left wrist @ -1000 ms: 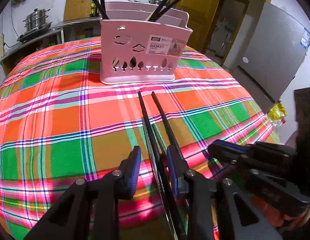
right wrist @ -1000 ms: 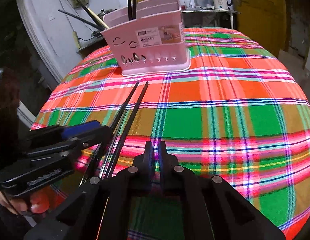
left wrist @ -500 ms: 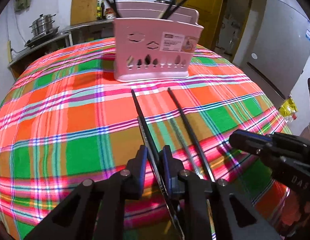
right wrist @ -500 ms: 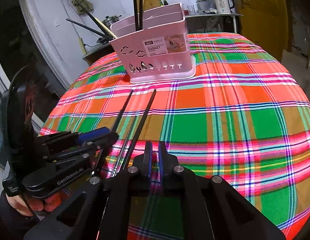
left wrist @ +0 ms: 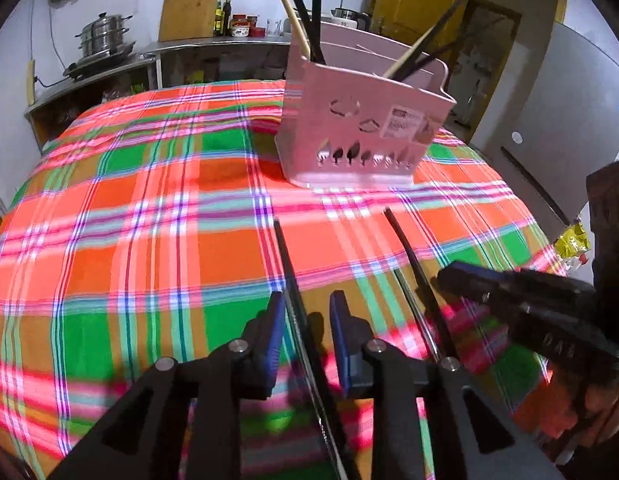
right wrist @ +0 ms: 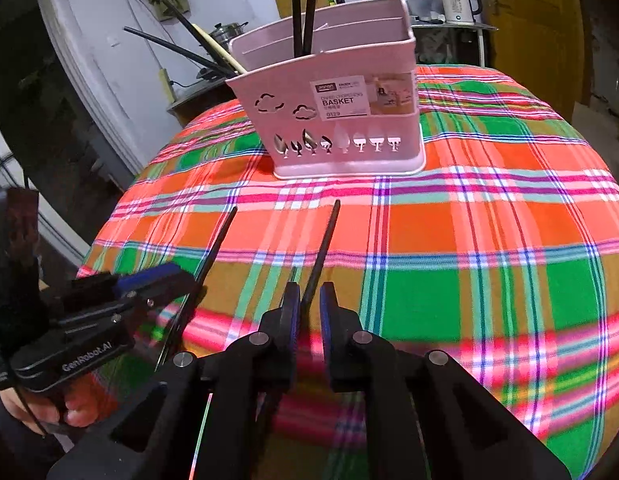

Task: Organize utensils
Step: 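Close the left tool on a black chopstick while the right tool grasps another, then lift both black chopsticks and carry them above the pink basket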

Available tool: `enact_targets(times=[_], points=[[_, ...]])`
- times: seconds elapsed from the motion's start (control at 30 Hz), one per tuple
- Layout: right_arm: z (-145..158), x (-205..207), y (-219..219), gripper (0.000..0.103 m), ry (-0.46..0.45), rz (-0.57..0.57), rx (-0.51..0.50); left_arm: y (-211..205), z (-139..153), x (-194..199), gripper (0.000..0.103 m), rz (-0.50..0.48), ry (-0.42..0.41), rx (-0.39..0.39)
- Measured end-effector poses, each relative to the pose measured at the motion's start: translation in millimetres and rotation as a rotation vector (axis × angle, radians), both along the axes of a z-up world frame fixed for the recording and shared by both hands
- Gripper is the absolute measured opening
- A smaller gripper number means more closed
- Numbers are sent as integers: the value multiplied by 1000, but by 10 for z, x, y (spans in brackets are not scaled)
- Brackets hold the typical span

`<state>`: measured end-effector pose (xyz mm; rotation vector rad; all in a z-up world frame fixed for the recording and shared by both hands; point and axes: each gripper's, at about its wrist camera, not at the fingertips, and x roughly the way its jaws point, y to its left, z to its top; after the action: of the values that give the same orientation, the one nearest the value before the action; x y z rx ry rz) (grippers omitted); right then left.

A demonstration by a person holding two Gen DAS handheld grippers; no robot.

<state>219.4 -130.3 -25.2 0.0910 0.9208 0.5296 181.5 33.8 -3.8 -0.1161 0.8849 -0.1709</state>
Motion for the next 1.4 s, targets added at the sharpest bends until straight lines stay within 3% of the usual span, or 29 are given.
enact_targets(times=[0.23,0.4,0.67,1.07,1.13,1.4], points=[[-77,217,153,10,28,-4,-41,-79,-142,334,24,-14,46,33],[-130,245,125,7,25,-1,-59,-172,-136,331,24,-58,37,-10],[-123,225,-150,4,45,-55,-70,-251,-138,299,17,-61,36,33],[-75,350,116,6,21,15,-254,-358,-125,334,14,-65,65,118],[-75,359,139,5,18,22,-254,-345,-120,354,7,-57,67,111],[78,287,31,5,-12,26,-180,-292,50,318,6,-61,43,42]])
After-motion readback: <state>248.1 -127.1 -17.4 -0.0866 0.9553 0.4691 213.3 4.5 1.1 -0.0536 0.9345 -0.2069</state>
